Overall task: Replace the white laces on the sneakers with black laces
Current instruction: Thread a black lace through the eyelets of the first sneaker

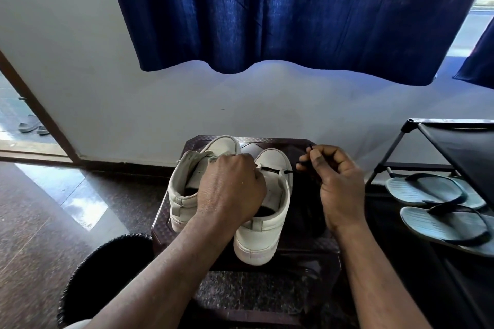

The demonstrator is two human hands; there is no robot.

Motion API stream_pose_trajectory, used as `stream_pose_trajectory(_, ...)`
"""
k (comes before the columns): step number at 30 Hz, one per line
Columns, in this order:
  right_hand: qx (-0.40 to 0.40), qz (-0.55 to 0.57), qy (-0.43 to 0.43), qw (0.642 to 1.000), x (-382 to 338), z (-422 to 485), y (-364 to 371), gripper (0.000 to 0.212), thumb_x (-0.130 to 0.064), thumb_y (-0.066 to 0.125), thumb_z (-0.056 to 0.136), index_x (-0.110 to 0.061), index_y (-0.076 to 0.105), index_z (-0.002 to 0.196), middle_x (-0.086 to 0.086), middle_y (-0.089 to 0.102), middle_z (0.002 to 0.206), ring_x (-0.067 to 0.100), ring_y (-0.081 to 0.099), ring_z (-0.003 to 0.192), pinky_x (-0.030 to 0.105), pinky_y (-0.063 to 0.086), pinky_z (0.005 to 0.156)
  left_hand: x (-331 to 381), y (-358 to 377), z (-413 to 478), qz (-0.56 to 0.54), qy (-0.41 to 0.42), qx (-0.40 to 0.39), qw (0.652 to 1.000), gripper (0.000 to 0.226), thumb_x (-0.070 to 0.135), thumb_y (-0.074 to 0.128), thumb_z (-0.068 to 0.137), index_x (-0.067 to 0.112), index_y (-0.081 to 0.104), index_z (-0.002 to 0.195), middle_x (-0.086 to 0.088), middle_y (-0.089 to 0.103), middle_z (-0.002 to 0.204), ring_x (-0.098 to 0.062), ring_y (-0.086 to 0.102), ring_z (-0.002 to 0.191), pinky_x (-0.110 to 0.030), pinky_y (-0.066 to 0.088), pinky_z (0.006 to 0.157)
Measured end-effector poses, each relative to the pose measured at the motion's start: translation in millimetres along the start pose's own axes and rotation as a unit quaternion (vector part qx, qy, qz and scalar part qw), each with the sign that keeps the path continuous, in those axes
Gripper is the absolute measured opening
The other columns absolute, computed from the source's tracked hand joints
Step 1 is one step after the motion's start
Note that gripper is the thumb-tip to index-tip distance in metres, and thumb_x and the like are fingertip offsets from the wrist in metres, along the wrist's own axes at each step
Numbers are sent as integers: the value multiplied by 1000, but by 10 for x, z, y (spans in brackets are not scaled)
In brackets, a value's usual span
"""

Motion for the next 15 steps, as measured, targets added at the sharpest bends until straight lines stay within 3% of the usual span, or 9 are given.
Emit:
stream_pose_trajectory(3, 0, -106, -44, 993, -99, -16, -1, 7, -9, 69, 98, -13, 72, 94, 2, 78, 85, 21, 76, 81, 41, 60, 87, -29, -11, 0, -19, -17, 5, 1000, 27, 28, 52, 92, 21, 76, 102, -6, 74, 96, -32, 65, 86, -37, 51, 69)
stream_pose_trajectory(6, 3, -284, -123, 951, -253, -46, 71, 12, -17, 75, 92, -28, 75, 89, -12, 75, 88, 6, 71, 85, 38, 58, 85, -1, -30, -18, -30, -14, 15, 999, 28, 29, 53, 93, 22, 77, 103, -4, 74, 97, -30, 65, 87, -34, 46, 69)
stream_pose_trajectory(8, 6, -345, -204, 916, -389, -100, 200, 7, -19, 76, 89, -26, 76, 88, -12, 70, 95, 13, 66, 91, 39, 55, 86, 27, -22, -17, -36, -8, 11, 999, 28, 29, 52, 92, 22, 77, 102, -4, 73, 95, -30, 64, 86, -35, 48, 68)
stream_pose_trajectory(10, 3, -378, -255, 890, -458, -157, 355, 5, -24, 73, 85, -26, 77, 88, -8, 67, 100, 19, 60, 96, 31, 49, 89, 26, -9, 5, -36, -10, 5, 999, 27, 29, 52, 90, 21, 76, 99, -6, 73, 92, -31, 64, 85, -35, 46, 66)
stream_pose_trajectory(12, 9, -402, -262, 877, -466, -184, 447, 9, -31, 71, 83, -31, 79, 88, -7, 63, 105, 21, 54, 100, 28, 41, 87, 7, 2, 35, -34, -16, -3, 999, 25, 28, 52, 90, 18, 75, 95, -9, 72, 90, -34, 63, 84, -34, 38, 65)
stream_pose_trajectory(15, 27, -455, -238, 857, -434, -176, 486, 6, -37, 75, 81, -35, 78, 87, -10, 57, 114, 23, 48, 110, 37, 39, 84, -24, 44, 61, -43, -26, -21, 999, 23, 25, 52, 91, 16, 73, 94, -12, 72, 92, -37, 63, 88, -34, 37, 68)
Point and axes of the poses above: each hand's wrist, its own z-axis towards the middle knuckle, its own y-axis out of the palm, x = y × z, the point moved 10 cm from there along z, towards the middle knuckle
